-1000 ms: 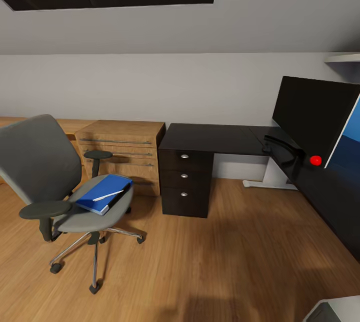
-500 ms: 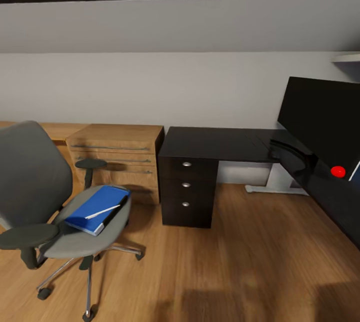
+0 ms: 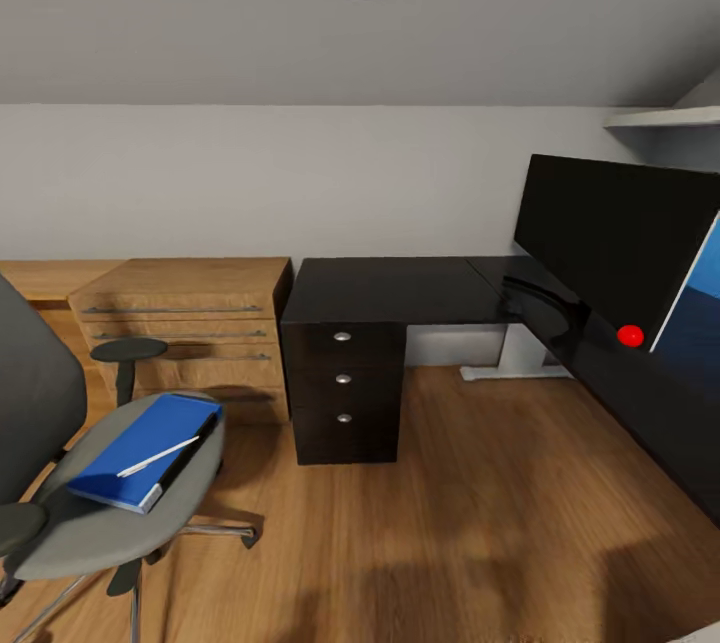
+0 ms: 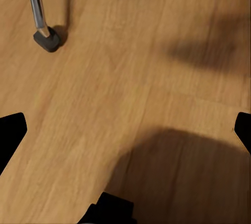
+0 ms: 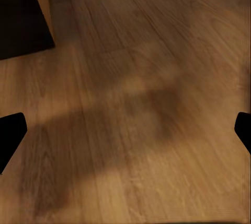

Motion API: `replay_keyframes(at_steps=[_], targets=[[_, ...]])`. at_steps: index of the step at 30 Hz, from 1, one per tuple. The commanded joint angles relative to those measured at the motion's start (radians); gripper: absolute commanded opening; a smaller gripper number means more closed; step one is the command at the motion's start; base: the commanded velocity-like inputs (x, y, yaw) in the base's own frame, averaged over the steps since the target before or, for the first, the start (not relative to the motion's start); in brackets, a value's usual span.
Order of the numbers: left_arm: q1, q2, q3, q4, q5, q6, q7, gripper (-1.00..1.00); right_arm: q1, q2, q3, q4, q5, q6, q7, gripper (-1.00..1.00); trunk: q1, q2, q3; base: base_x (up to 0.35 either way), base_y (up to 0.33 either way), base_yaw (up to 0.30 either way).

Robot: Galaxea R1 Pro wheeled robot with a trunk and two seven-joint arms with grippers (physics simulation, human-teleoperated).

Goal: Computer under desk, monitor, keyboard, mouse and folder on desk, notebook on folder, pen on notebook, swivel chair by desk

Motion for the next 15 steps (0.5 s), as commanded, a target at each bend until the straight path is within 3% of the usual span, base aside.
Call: replay_keyframes(at_steps=[1,12,14,15], targets=[[0.000,0.000,-0.008,0.000,0.006,-0.003,0.006,1.00,-0.001,0.000,-0.004,0.002,-0.002,-0.003,0.005,1.00,0.000,0.000,-0.001,0.004,0.002,-0.255],[0.000,0.000,-0.008,0.000,0.006,-0.003,0.006,1.00,-0.001,0.000,-0.001,0.002,0.003,-0.004,0.006,1.00,0.000,0.000,0.003,0.001,0.000,-0.257],[0.000,0.000,-0.008,0.000,0.006,-0.003,0.006,1.00,-0.001,0.000,0.006,0.002,0.003,-0.003,0.007,1.00,0.000,0.000,0.004,0.000,0.000,-0.259],[0.000,0.000,-0.008,0.000,0.006,-0.002,0.006,1.00,-0.001,0.000,0.031,0.002,0.003,-0.003,0.006,1.00,0.000,0.000,0.004,0.000,0.000,-0.259]])
